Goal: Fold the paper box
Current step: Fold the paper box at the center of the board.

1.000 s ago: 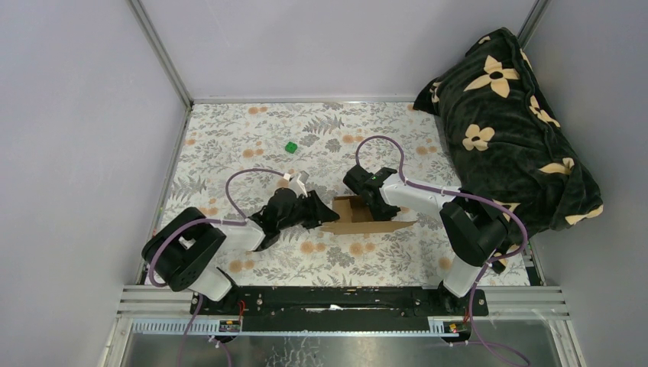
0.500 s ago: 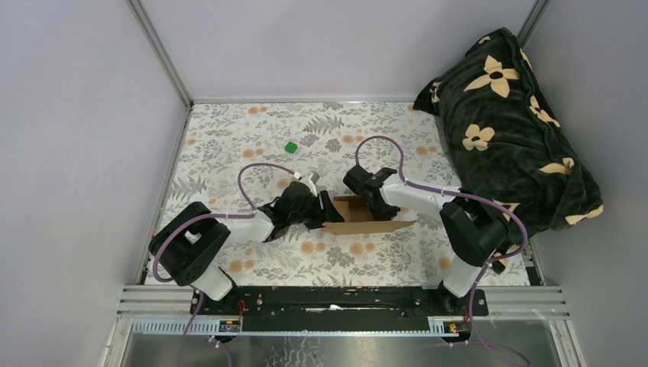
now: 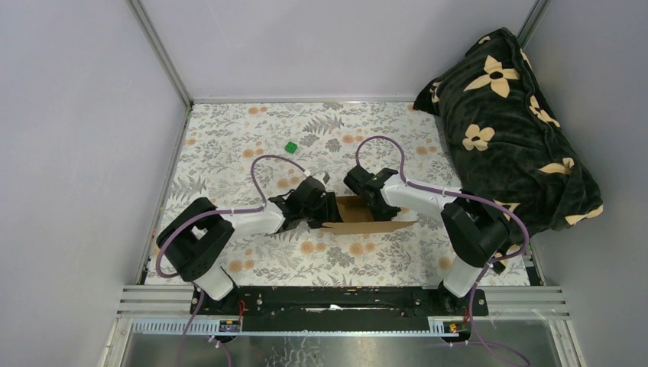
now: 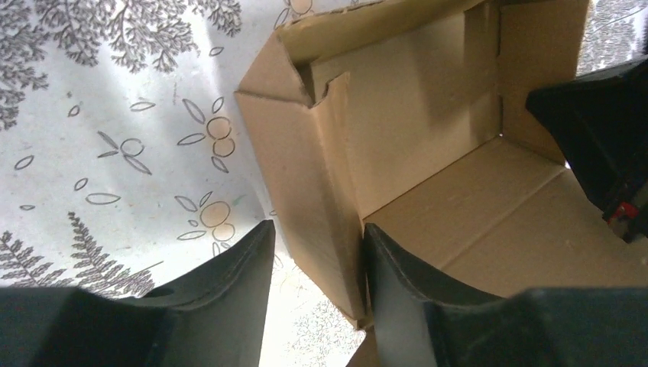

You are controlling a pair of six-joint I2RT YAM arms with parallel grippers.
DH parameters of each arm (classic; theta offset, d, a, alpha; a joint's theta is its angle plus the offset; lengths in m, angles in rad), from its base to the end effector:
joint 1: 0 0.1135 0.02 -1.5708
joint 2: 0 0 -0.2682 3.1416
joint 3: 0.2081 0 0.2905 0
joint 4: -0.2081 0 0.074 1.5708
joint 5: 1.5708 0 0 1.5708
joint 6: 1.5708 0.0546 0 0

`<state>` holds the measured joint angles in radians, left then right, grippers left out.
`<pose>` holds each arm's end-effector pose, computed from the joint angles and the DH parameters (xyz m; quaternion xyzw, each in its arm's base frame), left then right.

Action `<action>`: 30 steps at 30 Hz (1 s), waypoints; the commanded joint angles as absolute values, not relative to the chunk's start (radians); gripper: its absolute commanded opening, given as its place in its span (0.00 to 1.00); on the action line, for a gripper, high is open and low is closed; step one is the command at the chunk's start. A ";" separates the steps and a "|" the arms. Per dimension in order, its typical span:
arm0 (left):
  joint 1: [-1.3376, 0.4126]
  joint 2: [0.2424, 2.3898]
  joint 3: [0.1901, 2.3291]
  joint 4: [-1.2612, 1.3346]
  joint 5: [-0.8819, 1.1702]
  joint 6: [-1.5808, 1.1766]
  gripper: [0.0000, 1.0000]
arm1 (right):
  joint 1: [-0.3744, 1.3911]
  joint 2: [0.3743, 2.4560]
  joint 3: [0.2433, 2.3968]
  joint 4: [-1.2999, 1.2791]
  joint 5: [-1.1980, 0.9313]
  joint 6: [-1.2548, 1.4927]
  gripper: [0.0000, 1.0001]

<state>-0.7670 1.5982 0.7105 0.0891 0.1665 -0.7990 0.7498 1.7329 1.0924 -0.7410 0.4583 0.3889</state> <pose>0.2403 -0.2442 0.1074 0.0165 0.9236 -0.3193 0.2117 0.2727 0.2210 0.1357 -0.1529 0.9576 -0.1408 0.1994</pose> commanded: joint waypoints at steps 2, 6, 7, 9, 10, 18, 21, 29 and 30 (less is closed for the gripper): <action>-0.801 1.656 0.837 -0.124 0.053 -0.730 0.45 | 0.738 1.747 1.046 -0.708 0.408 0.406 0.03; -0.818 1.698 0.906 -0.224 0.005 -0.713 0.30 | 0.739 1.729 1.038 -0.699 0.377 0.421 0.03; -0.821 1.707 0.920 -0.246 -0.009 -0.707 0.28 | 0.738 1.724 1.035 -0.695 0.373 0.425 0.03; -0.825 1.721 0.945 -0.291 -0.038 -0.699 0.21 | 0.739 1.717 1.028 -0.690 0.365 0.426 0.03; -0.828 1.726 0.957 -0.309 -0.048 -0.693 0.19 | 0.739 1.713 1.025 -0.688 0.362 0.428 0.03; -0.856 1.790 1.076 -0.470 -0.119 -0.660 0.04 | 0.739 1.701 1.004 -0.655 0.321 0.440 0.03; -0.870 1.810 1.112 -0.505 -0.140 -0.662 0.02 | 0.740 1.698 1.004 -0.652 0.309 0.443 0.03; -0.904 1.843 1.190 -0.558 -0.170 -0.676 0.33 | 0.746 1.701 1.020 -0.658 0.298 0.454 0.03; -0.907 1.848 1.199 -0.569 -0.179 -0.678 0.38 | 0.748 1.701 1.020 -0.658 0.296 0.455 0.03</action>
<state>-0.8818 1.8149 1.1484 -0.5022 -0.1268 -0.6979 0.7151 1.6726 1.0416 -0.6933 0.3855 0.4202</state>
